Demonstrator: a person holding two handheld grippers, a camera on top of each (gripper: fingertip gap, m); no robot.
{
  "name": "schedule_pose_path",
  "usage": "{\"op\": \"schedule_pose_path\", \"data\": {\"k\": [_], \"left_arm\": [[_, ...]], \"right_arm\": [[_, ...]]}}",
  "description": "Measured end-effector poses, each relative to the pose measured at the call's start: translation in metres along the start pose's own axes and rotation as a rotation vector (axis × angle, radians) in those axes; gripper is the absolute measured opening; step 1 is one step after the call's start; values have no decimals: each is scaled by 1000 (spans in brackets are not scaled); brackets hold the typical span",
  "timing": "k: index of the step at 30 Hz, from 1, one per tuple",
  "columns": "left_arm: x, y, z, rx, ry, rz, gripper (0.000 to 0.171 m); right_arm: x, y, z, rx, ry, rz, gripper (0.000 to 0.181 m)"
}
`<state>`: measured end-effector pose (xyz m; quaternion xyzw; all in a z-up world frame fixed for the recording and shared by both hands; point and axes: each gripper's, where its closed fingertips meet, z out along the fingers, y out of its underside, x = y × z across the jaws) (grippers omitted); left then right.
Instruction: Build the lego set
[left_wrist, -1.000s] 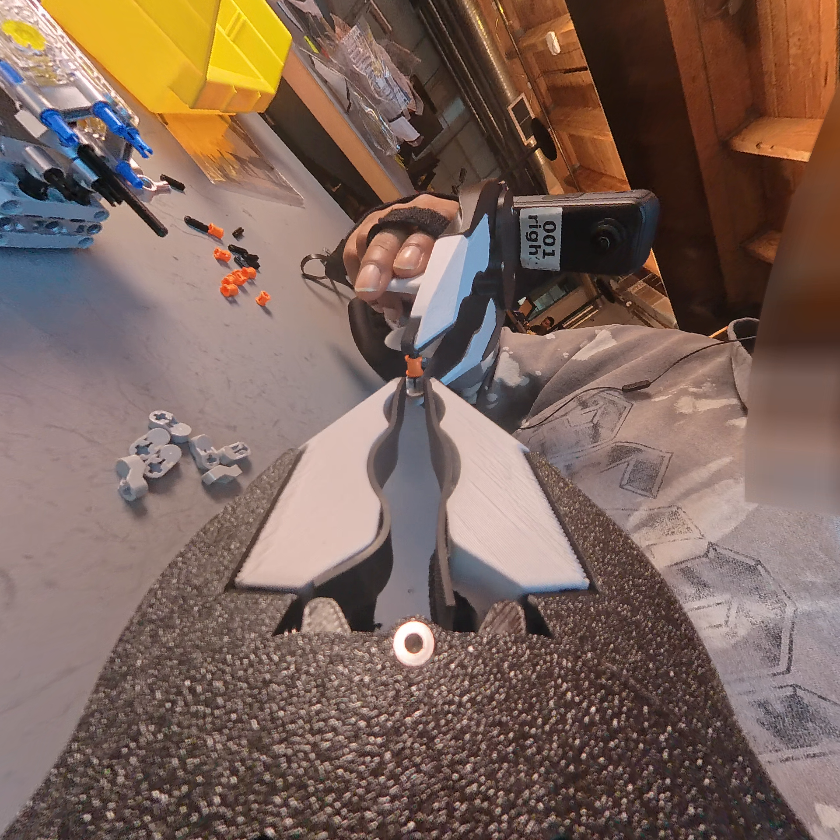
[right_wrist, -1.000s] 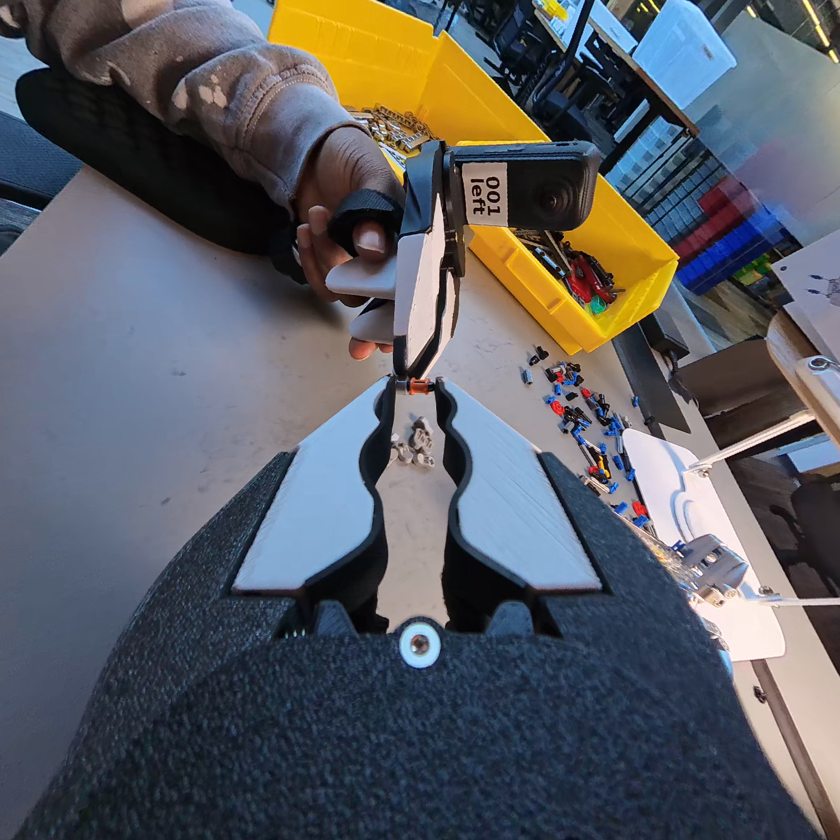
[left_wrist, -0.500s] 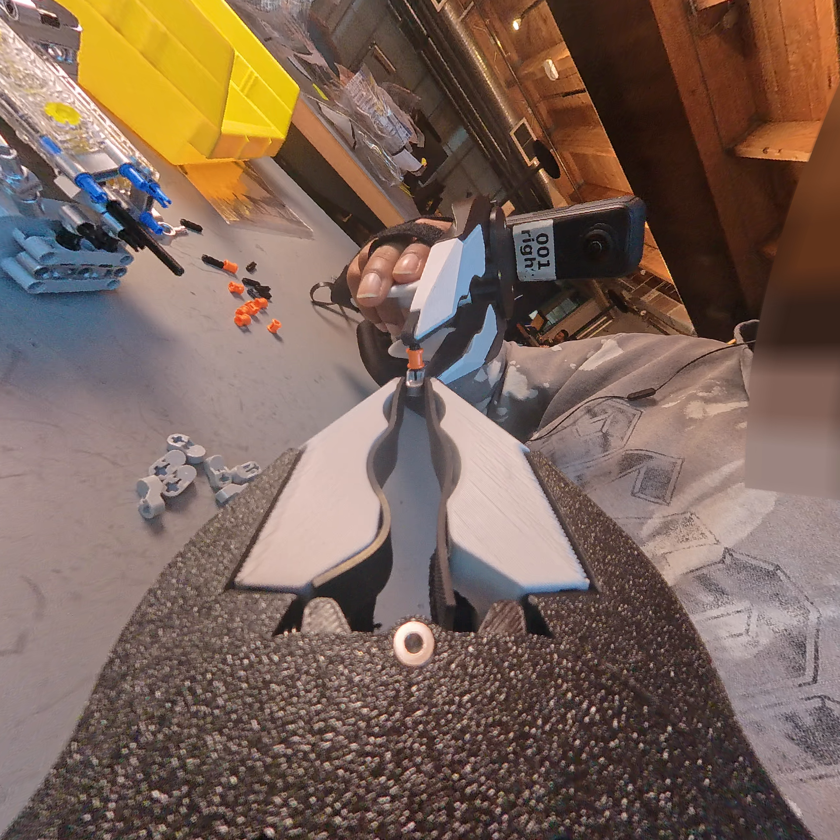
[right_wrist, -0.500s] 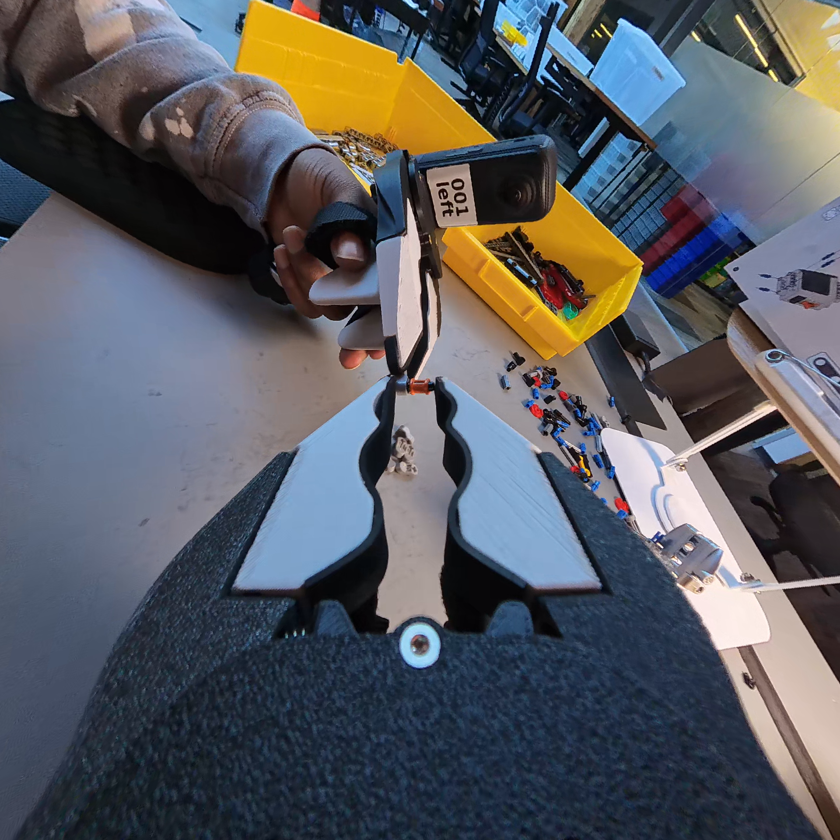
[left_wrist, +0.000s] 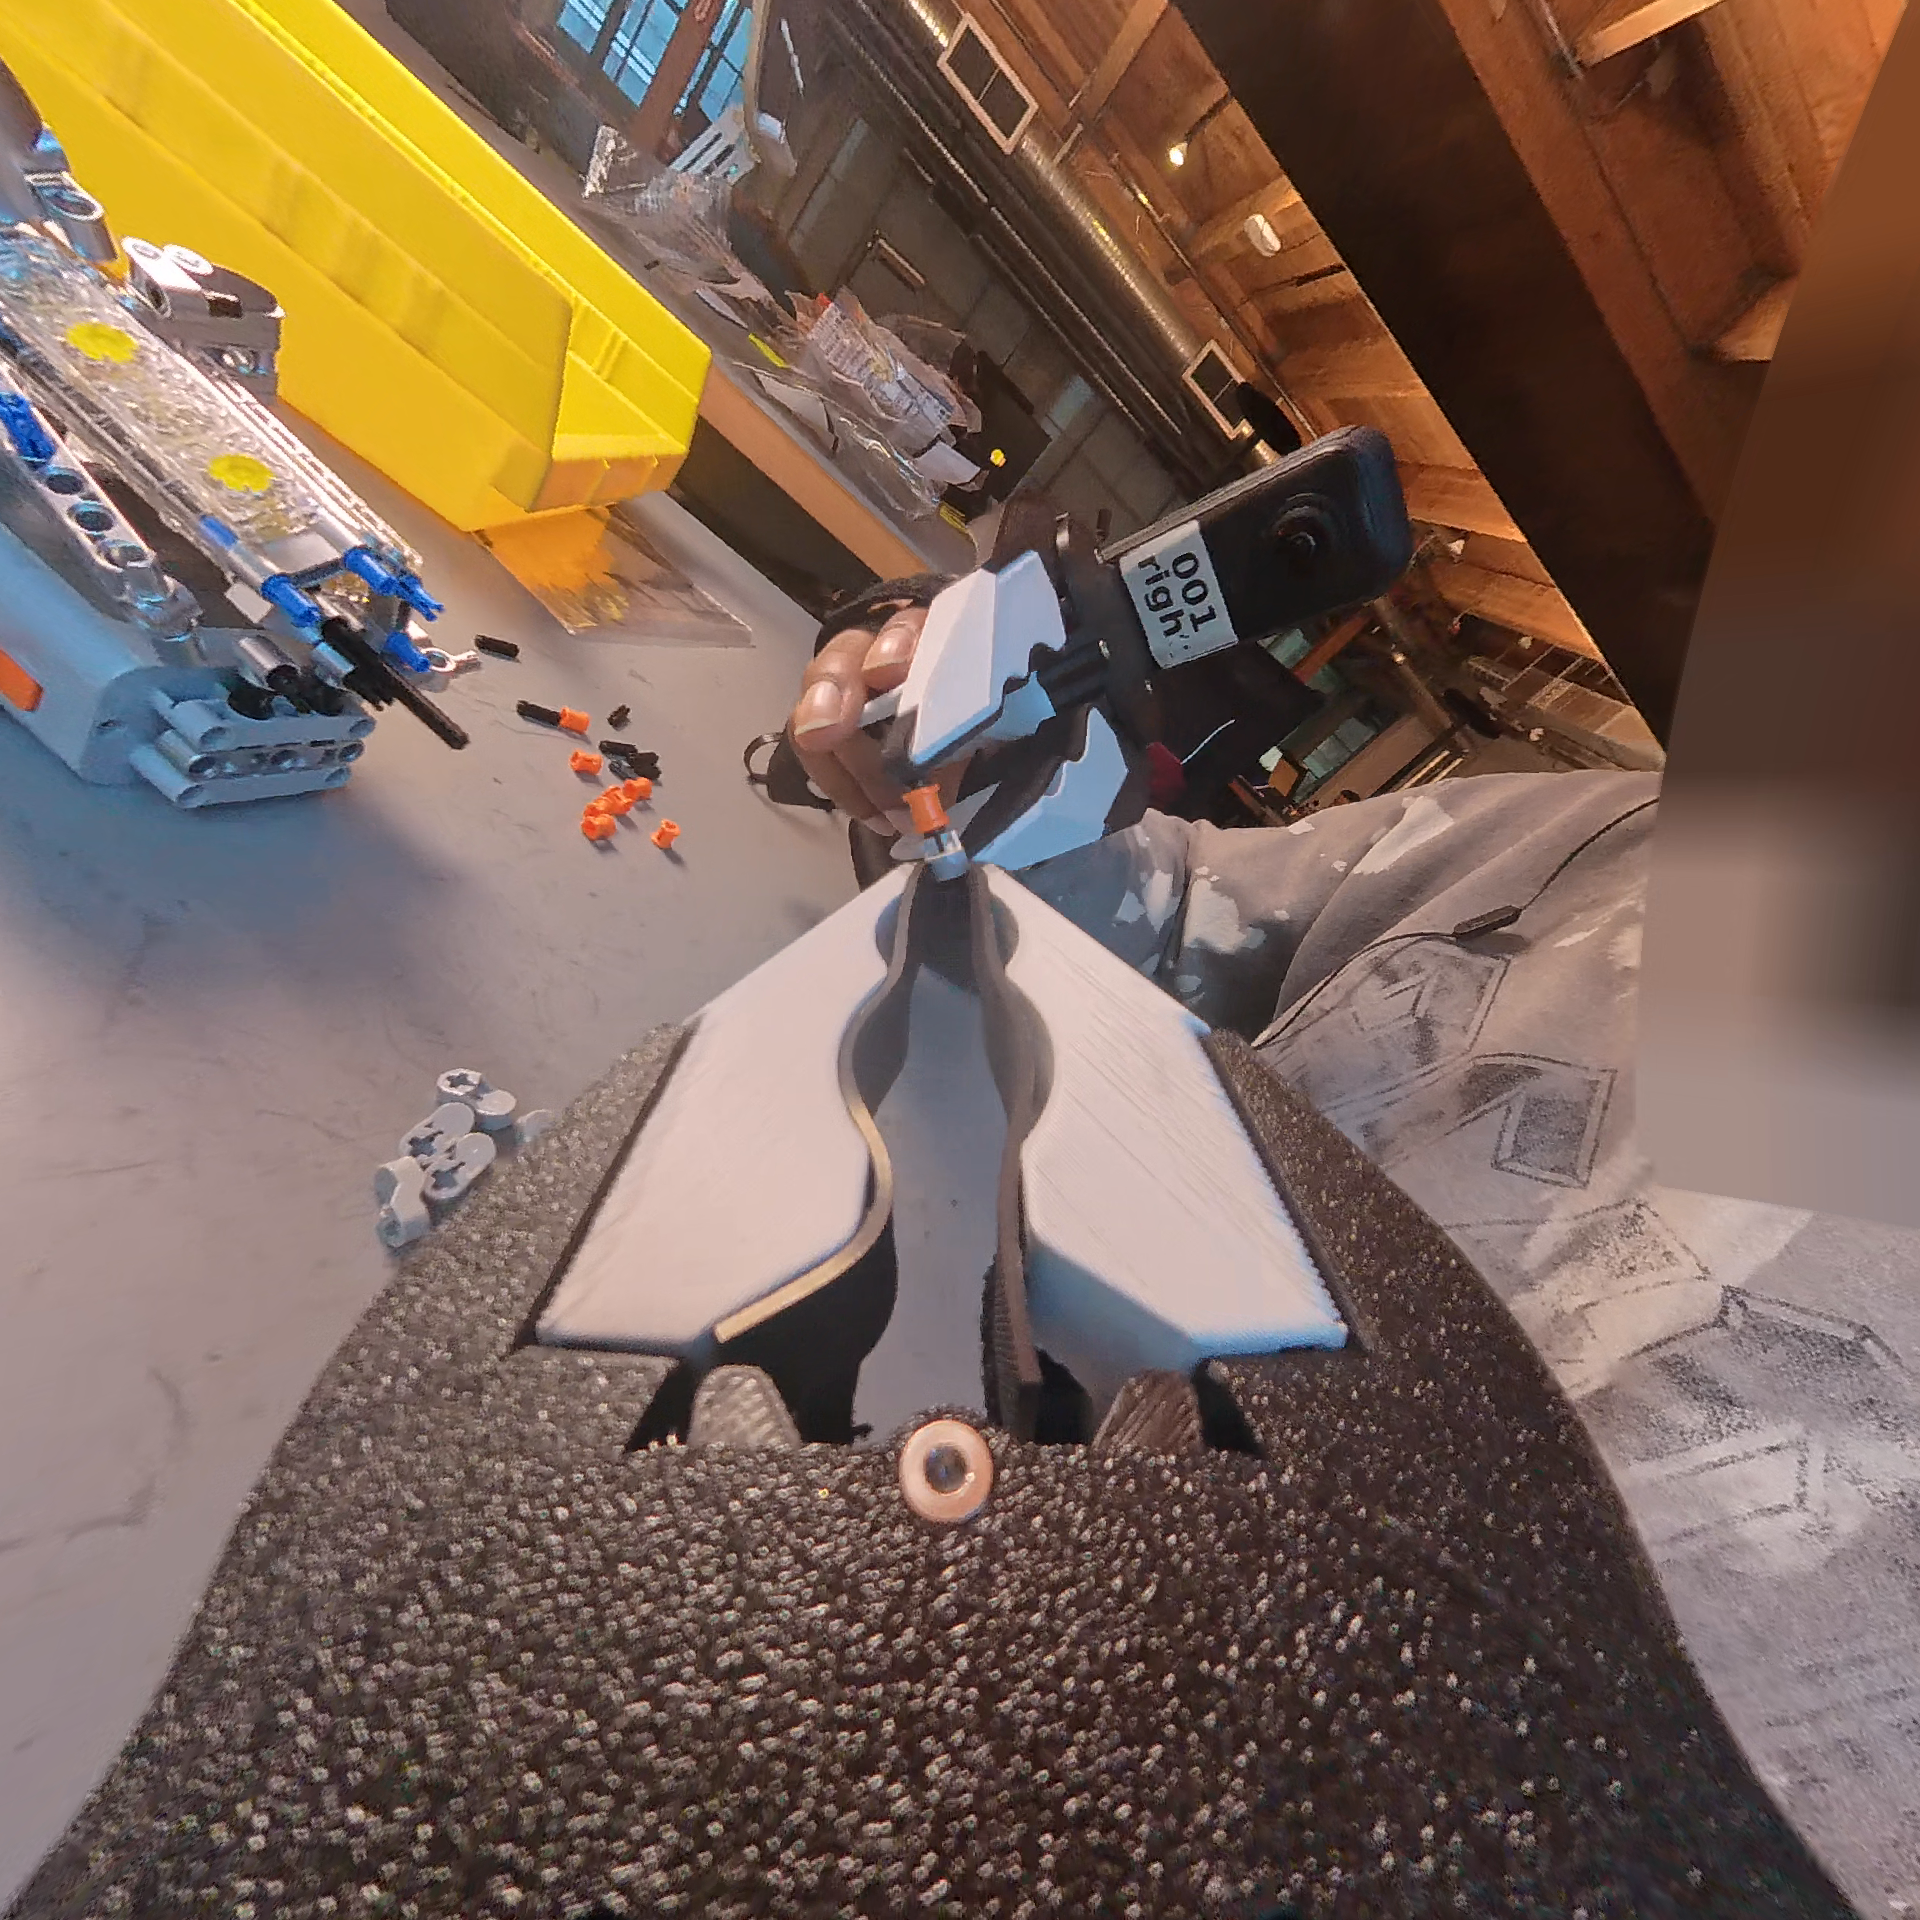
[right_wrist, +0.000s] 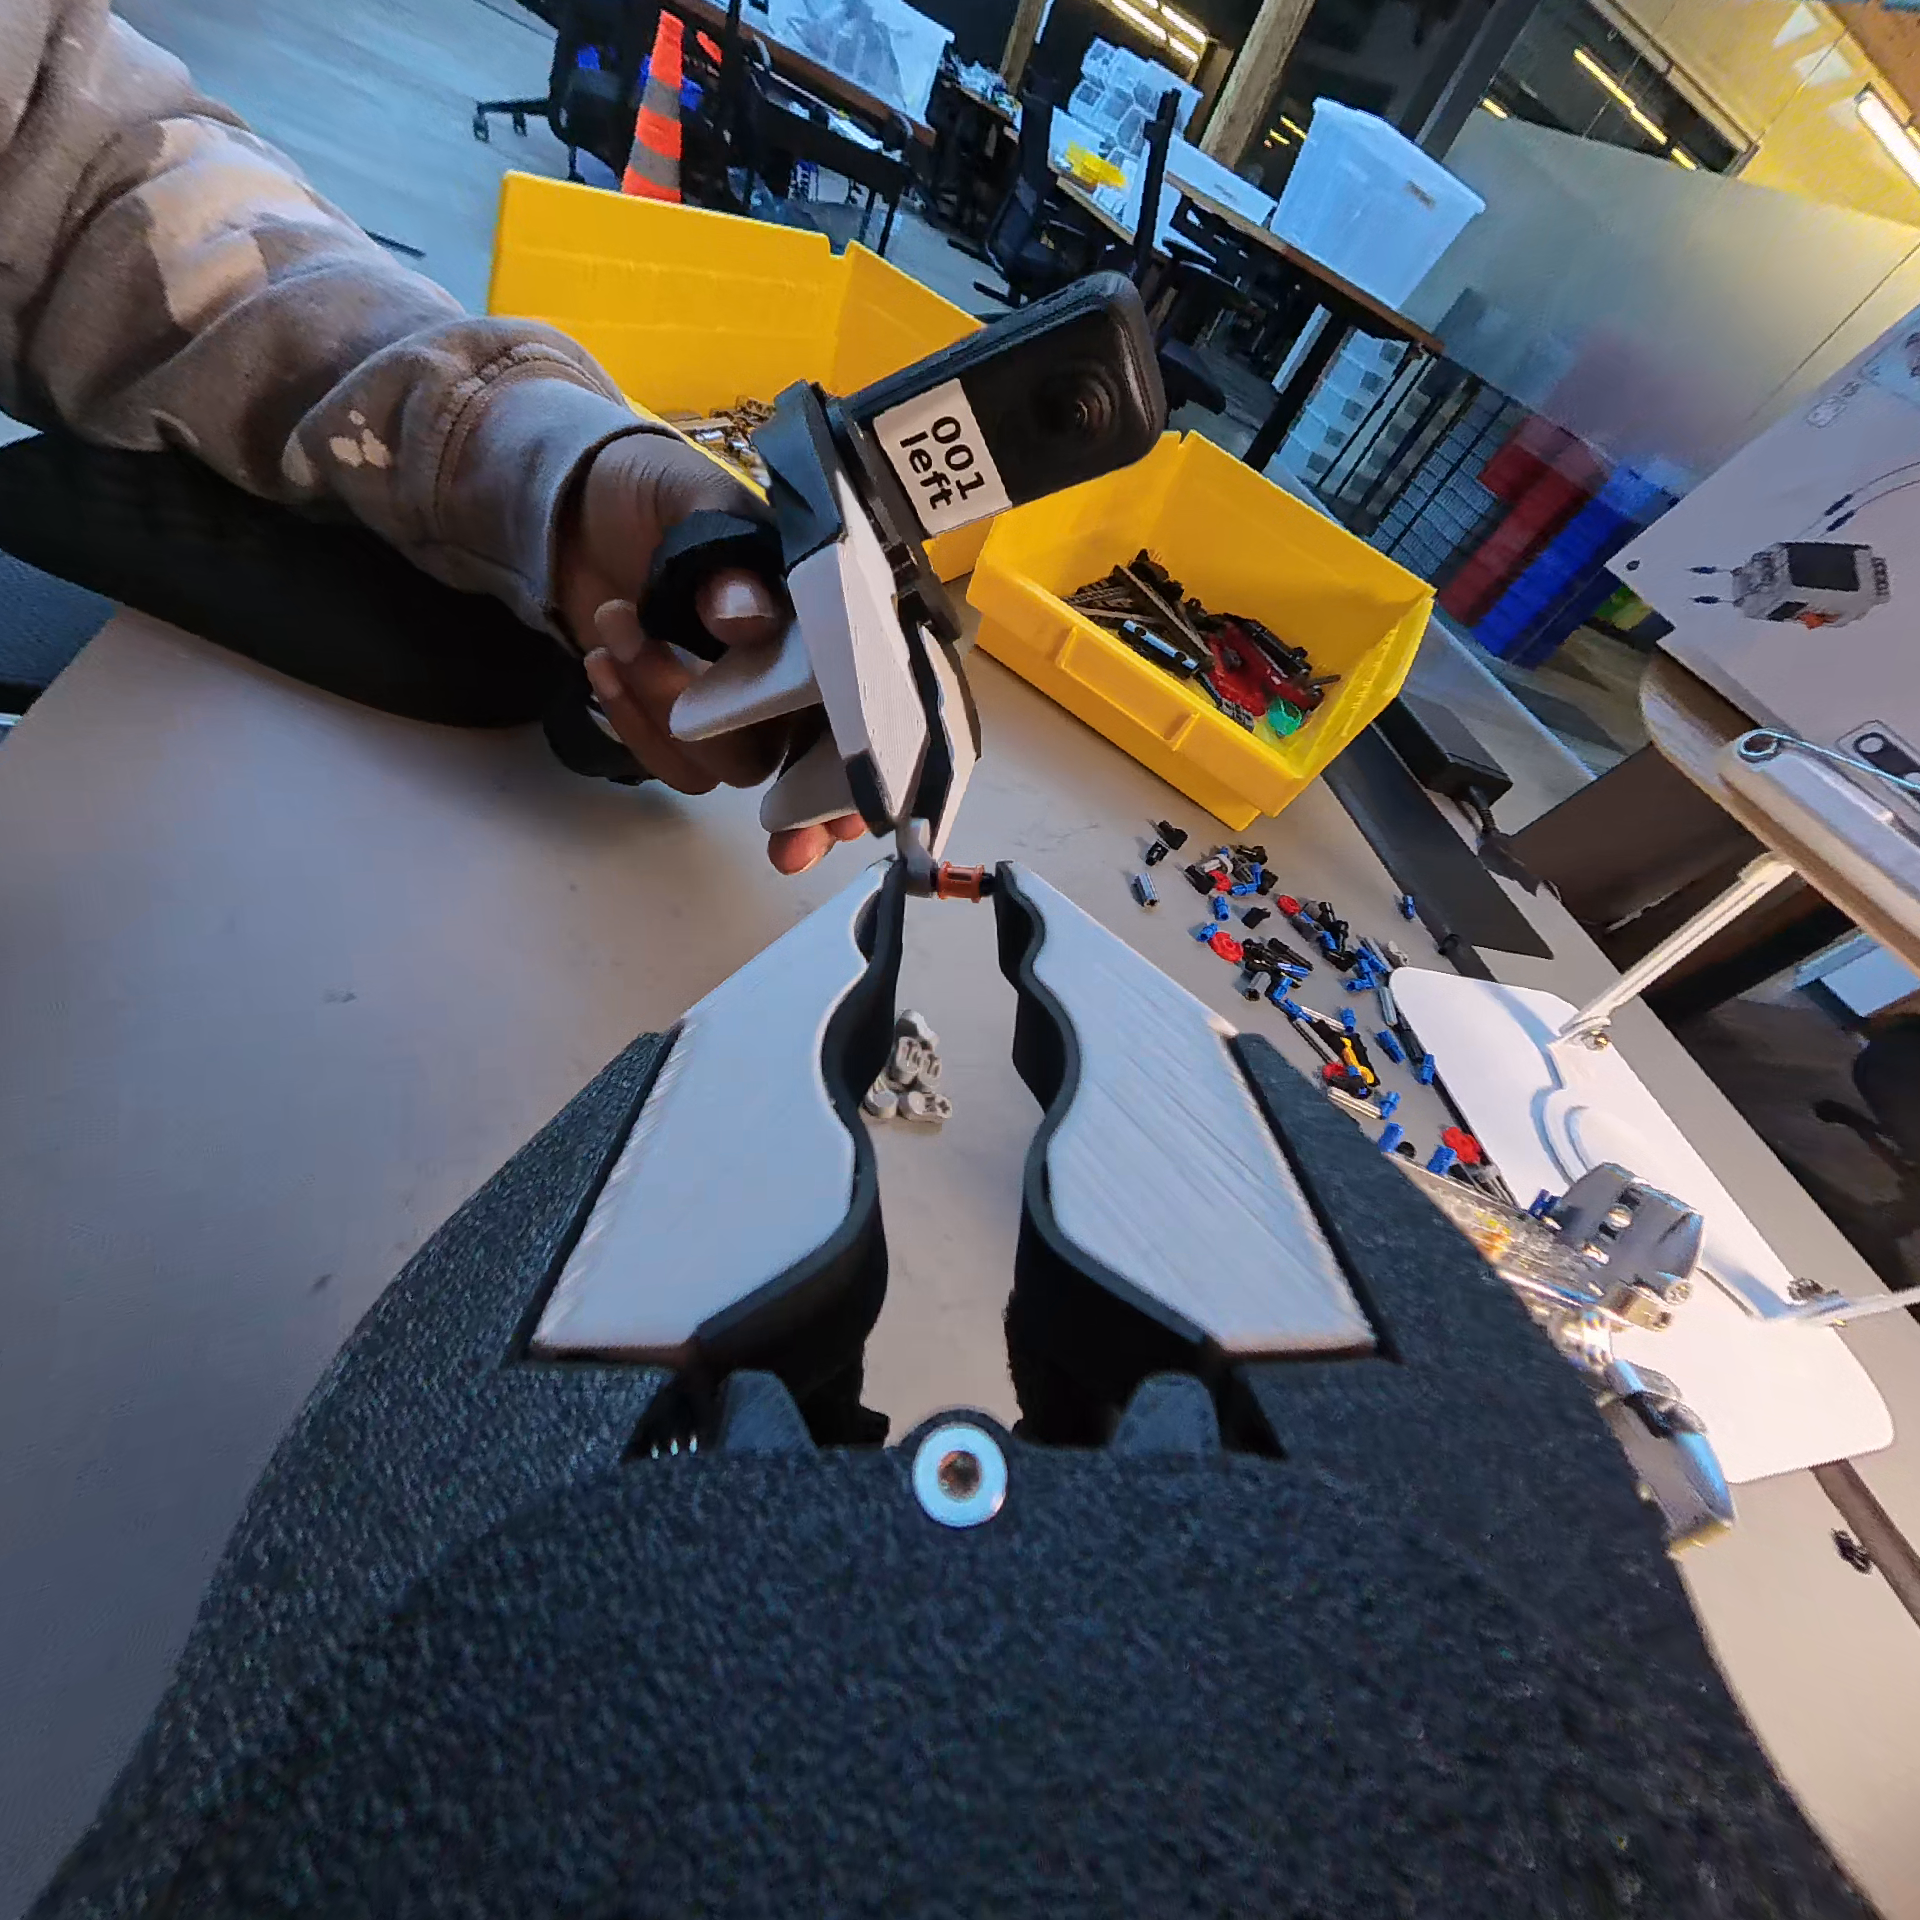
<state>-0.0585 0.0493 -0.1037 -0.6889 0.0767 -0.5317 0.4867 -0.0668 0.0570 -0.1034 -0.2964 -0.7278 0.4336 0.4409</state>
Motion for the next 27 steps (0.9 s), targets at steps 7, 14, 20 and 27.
{"op": "schedule_pose_path", "data": {"k": [7, 14, 20, 27], "left_arm": [[-1, 2, 0, 6, 39, -76, 7], [-15, 9, 0, -41, -77, -12, 7], [-17, 2, -1, 2, -96, -13, 5], [-18, -11, -4, 105, -89, -83, 5]], "right_arm": [[0, 4, 2, -2, 1, -4, 16], [-3, 15, 7, -98, 20, -91, 16], [7, 11, 6, -88, 98, -109, 16], [13, 4, 6, -107, 207, -225, 11]]}}
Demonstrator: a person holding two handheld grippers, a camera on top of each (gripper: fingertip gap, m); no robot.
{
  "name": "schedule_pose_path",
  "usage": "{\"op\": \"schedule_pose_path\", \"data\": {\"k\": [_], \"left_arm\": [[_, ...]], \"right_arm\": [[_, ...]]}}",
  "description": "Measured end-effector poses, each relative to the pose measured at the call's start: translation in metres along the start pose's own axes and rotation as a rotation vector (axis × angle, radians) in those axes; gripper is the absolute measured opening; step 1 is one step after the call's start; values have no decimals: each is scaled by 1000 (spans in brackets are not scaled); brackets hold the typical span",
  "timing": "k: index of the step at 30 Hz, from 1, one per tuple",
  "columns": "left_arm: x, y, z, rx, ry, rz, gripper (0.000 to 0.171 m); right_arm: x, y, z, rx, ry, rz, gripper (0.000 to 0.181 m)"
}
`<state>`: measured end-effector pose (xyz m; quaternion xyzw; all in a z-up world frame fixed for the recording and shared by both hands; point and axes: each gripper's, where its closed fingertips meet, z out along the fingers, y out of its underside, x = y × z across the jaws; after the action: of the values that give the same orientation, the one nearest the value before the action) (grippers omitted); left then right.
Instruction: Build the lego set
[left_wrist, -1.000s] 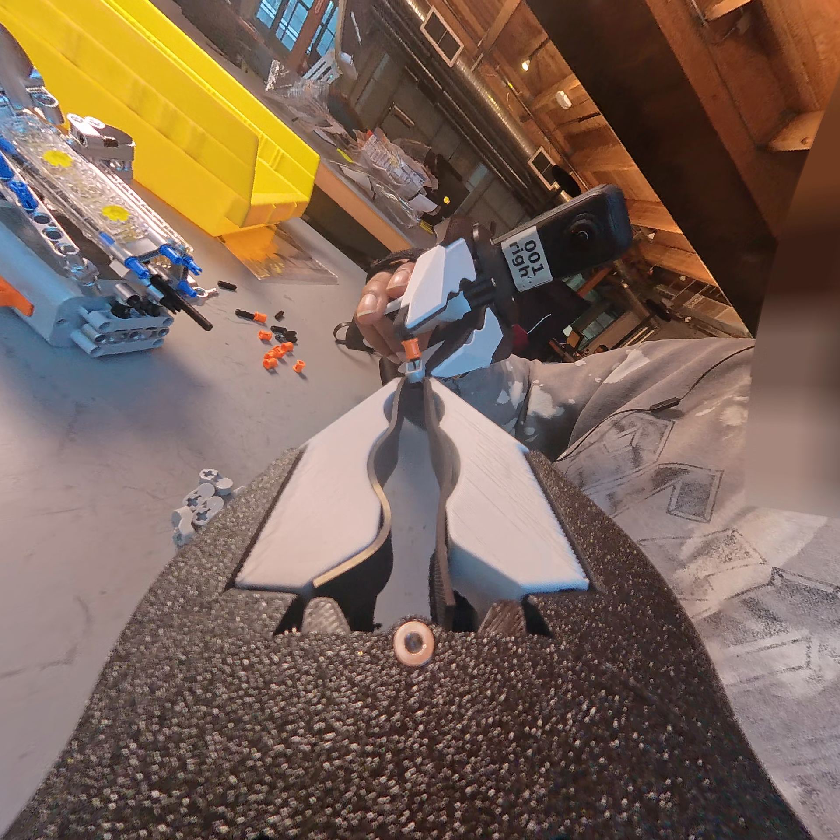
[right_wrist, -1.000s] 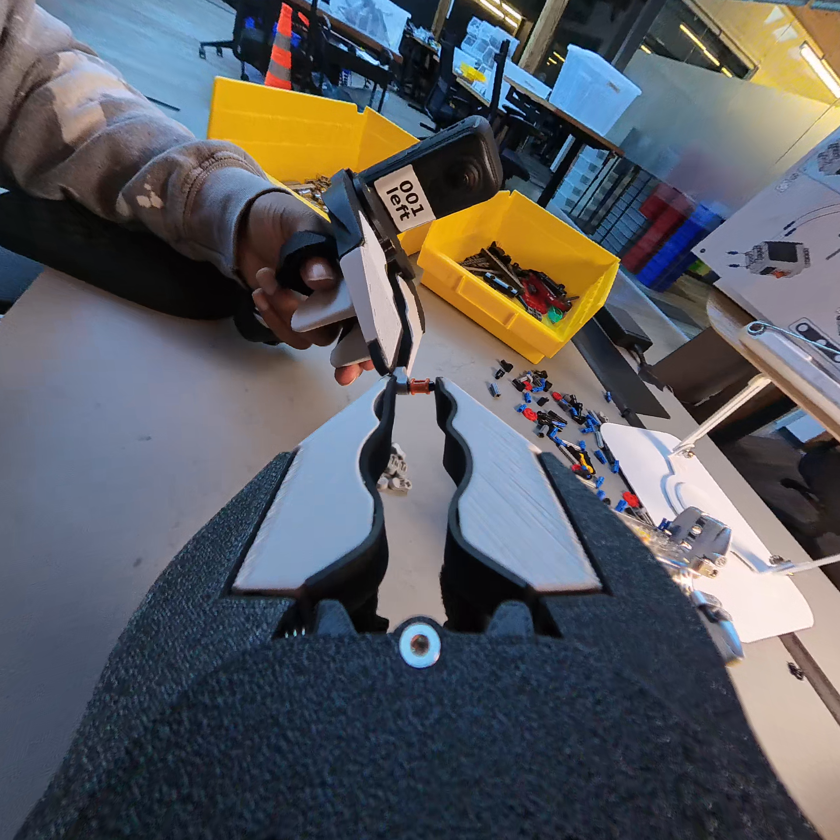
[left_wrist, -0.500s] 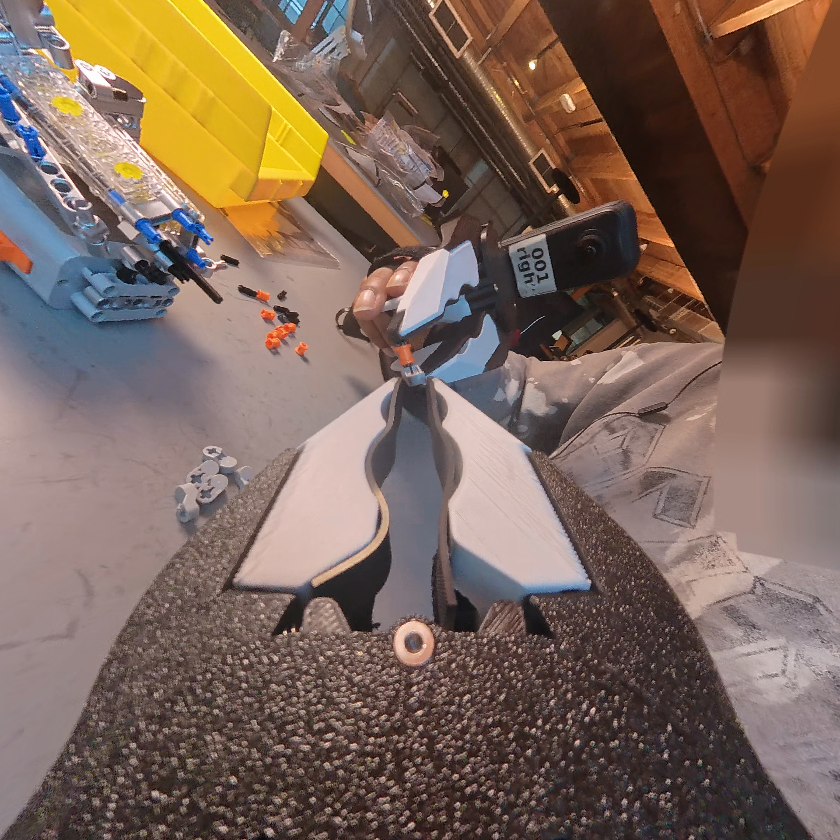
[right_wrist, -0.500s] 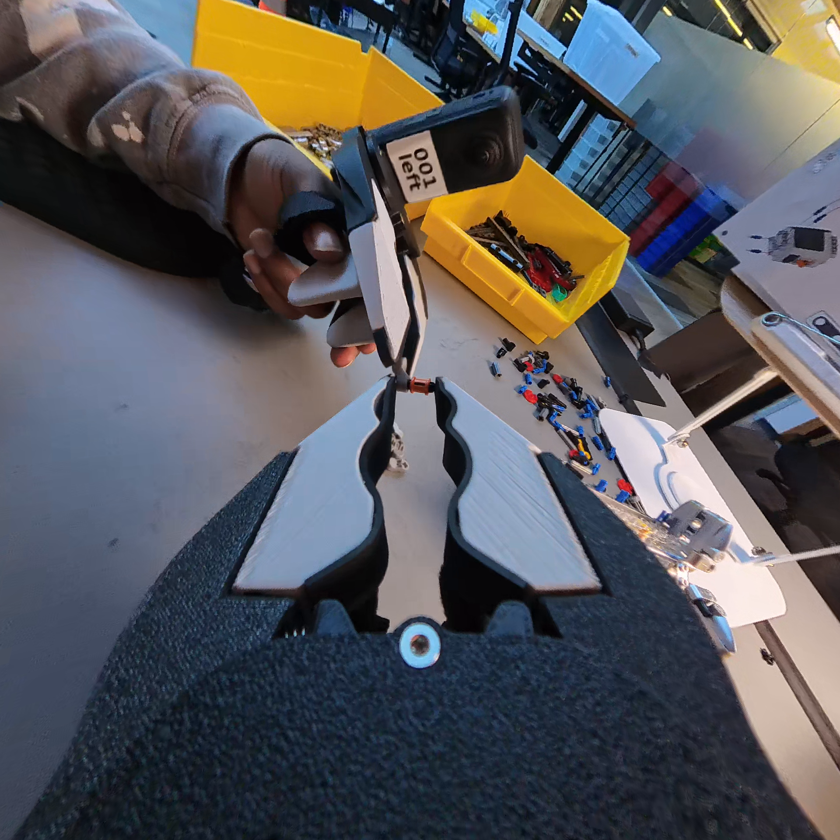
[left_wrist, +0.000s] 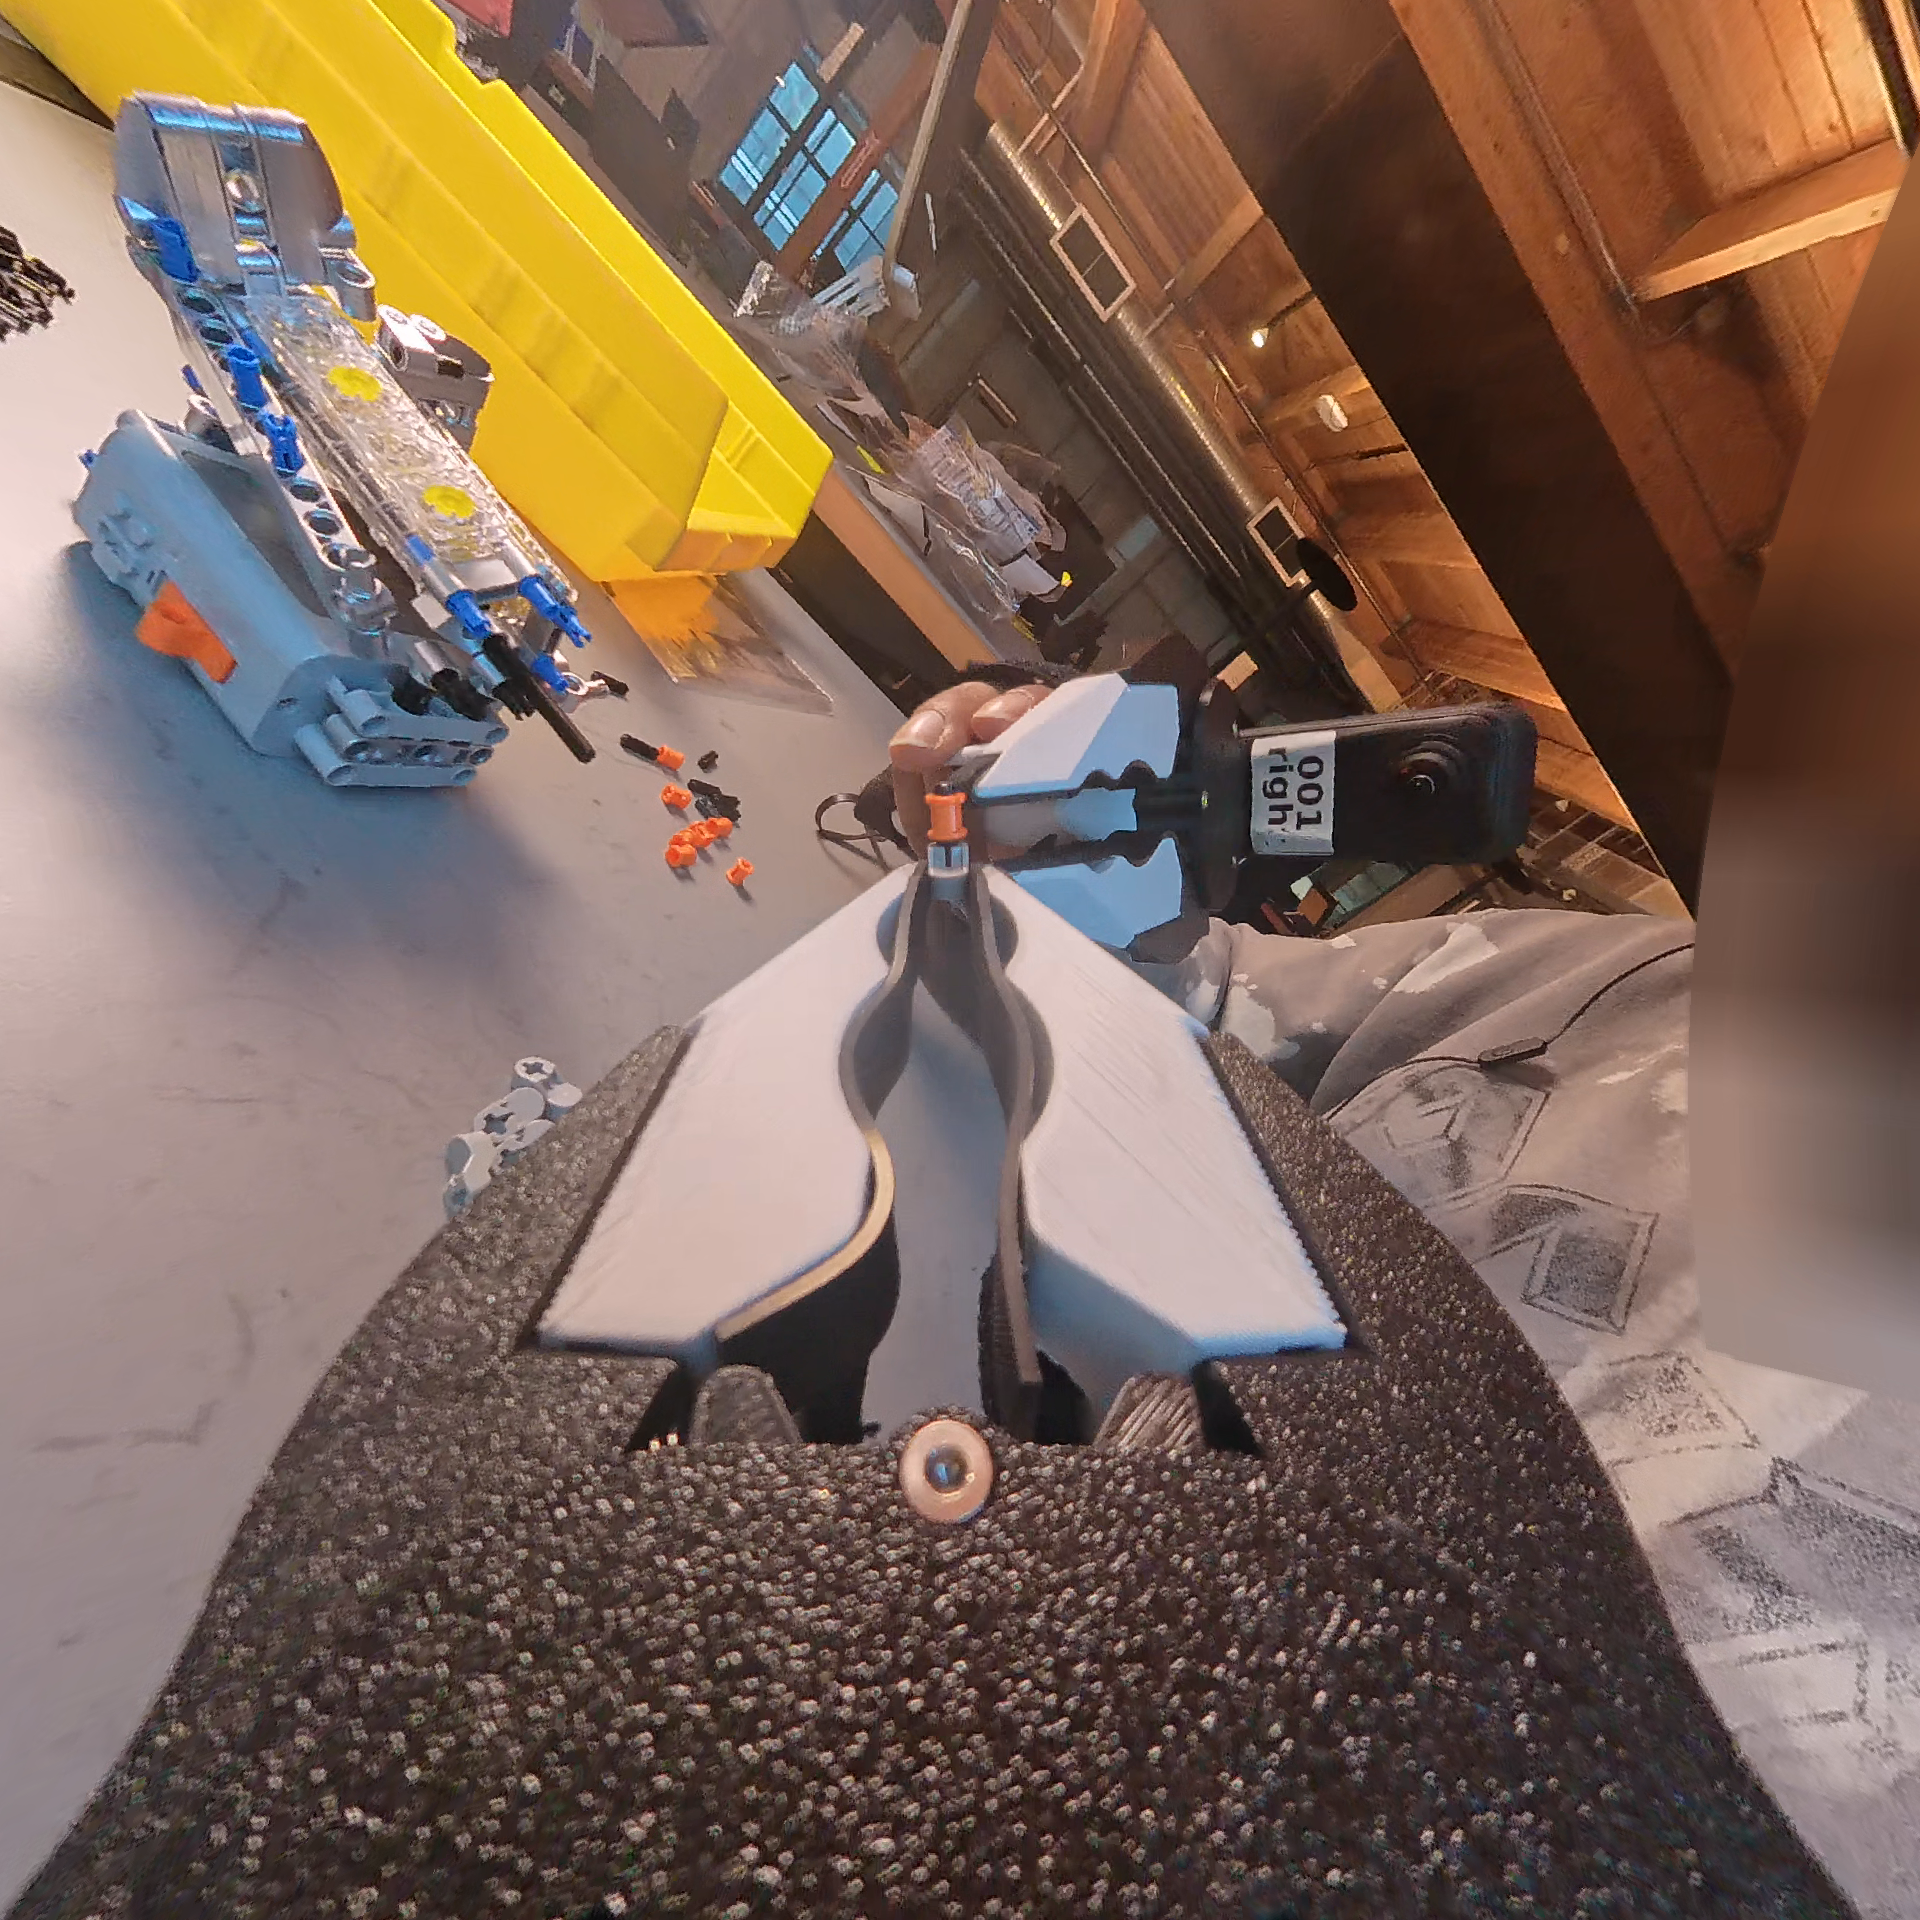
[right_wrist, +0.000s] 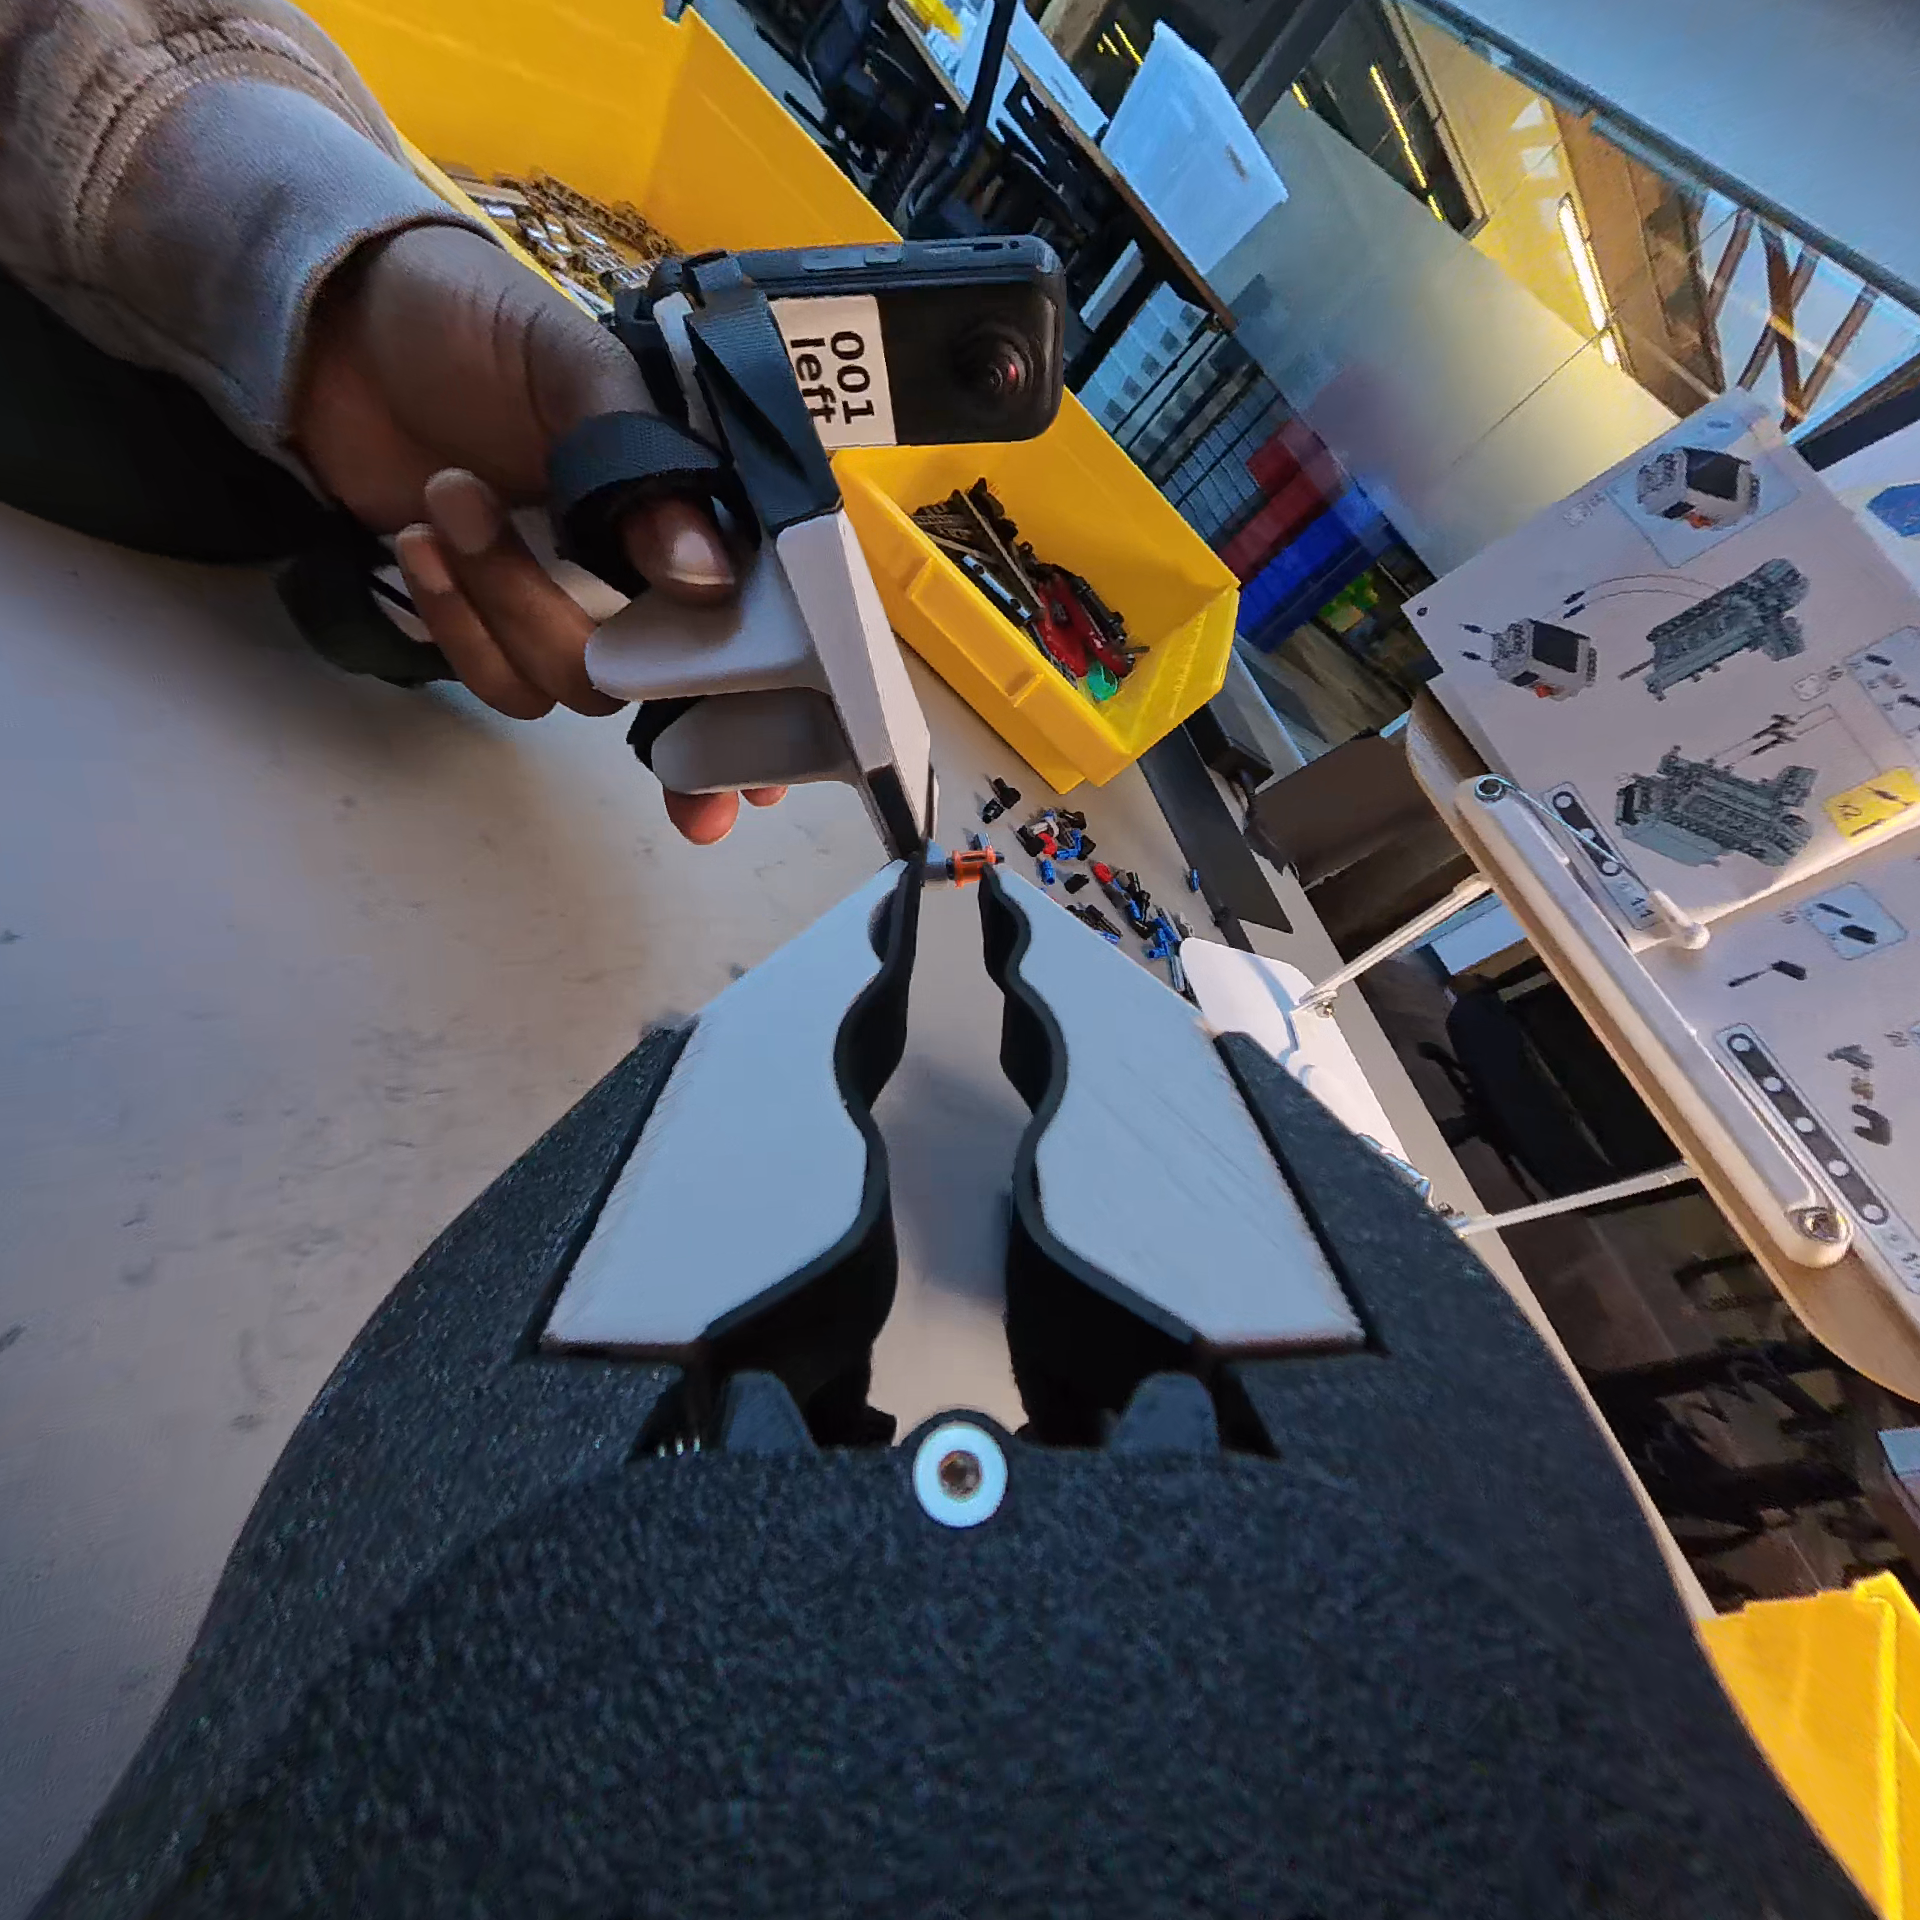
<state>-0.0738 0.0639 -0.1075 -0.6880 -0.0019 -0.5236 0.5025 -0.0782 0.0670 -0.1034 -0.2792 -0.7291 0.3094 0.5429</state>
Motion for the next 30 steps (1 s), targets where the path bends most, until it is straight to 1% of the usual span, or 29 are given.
{"op": "schedule_pose_path", "data": {"k": [2, 4, 20, 25, 30], "left_arm": [[0, 2, 0, -12, -3, 4, 5], [0, 4, 1, -26, -6, 11, 5], [2, 15, 2, -101, -11, 29, 5], [0, 19, 2, -119, -14, 18, 5], [-1, 19, 3, -125, -15, 21, 5]], "right_arm": [[-1, 1, 1, -4, -8, 5, 12], [-3, 3, 2, -8, -21, 9, 18], [-10, 3, 1, -14, -38, -66, 11], [-13, 6, 0, -43, -48, -118, 10], [-13, 8, 1, -48, -52, -108, 10]]}}
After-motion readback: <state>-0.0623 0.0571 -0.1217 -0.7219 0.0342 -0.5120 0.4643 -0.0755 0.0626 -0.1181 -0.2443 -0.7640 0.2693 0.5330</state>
